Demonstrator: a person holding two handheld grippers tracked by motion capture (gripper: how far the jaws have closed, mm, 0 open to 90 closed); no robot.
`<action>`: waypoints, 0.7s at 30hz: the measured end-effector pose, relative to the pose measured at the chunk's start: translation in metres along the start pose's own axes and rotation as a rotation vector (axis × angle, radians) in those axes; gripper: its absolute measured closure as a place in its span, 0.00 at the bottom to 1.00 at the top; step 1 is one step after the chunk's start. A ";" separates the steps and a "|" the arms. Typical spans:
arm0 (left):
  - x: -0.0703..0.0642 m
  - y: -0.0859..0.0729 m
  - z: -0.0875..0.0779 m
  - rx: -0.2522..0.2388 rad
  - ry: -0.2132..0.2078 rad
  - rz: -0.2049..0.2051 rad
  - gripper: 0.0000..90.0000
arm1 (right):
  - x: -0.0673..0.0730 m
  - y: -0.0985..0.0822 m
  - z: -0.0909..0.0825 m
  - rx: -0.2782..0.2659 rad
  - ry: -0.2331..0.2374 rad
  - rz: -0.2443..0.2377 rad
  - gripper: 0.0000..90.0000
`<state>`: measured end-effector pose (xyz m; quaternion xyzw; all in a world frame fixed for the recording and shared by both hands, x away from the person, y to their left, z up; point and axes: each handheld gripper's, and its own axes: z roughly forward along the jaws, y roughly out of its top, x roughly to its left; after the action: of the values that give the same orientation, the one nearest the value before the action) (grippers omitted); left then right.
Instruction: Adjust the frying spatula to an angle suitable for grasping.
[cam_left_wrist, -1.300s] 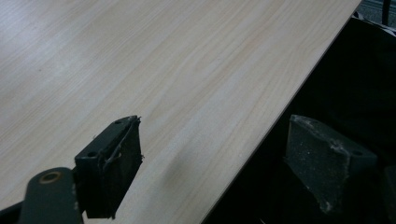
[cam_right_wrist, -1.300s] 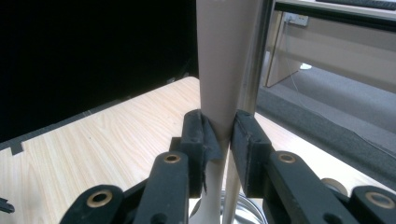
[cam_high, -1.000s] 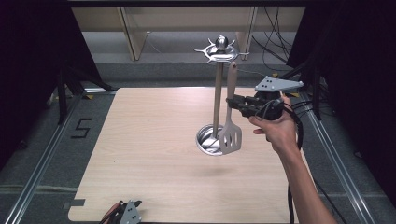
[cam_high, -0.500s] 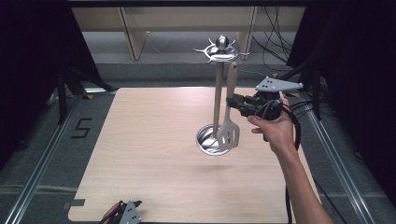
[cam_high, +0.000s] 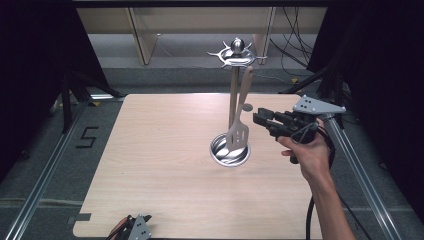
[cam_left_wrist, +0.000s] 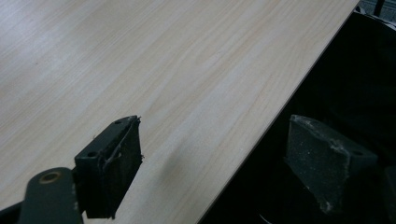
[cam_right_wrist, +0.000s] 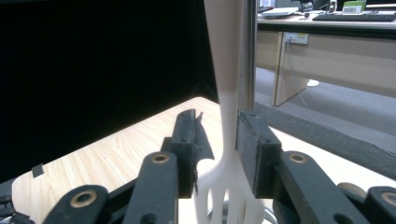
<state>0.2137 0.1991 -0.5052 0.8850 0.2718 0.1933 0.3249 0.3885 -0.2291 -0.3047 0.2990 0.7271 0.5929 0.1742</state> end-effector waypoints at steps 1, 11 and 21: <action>0.000 0.000 0.000 -0.005 0.000 -0.007 0.20 | -0.001 -0.009 -0.003 -0.003 -0.010 -0.005 0.75; 0.001 -0.001 0.002 -0.005 -0.002 -0.013 0.20 | 0.002 -0.041 -0.013 0.012 -0.008 0.026 0.65; -0.001 -0.001 0.002 -0.030 0.001 -0.021 0.20 | 0.007 -0.062 -0.019 0.066 -0.026 0.048 0.61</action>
<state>0.2140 0.1982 -0.5070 0.8769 0.2785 0.1943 0.3401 0.3575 -0.2465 -0.3589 0.3296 0.7367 0.5686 0.1593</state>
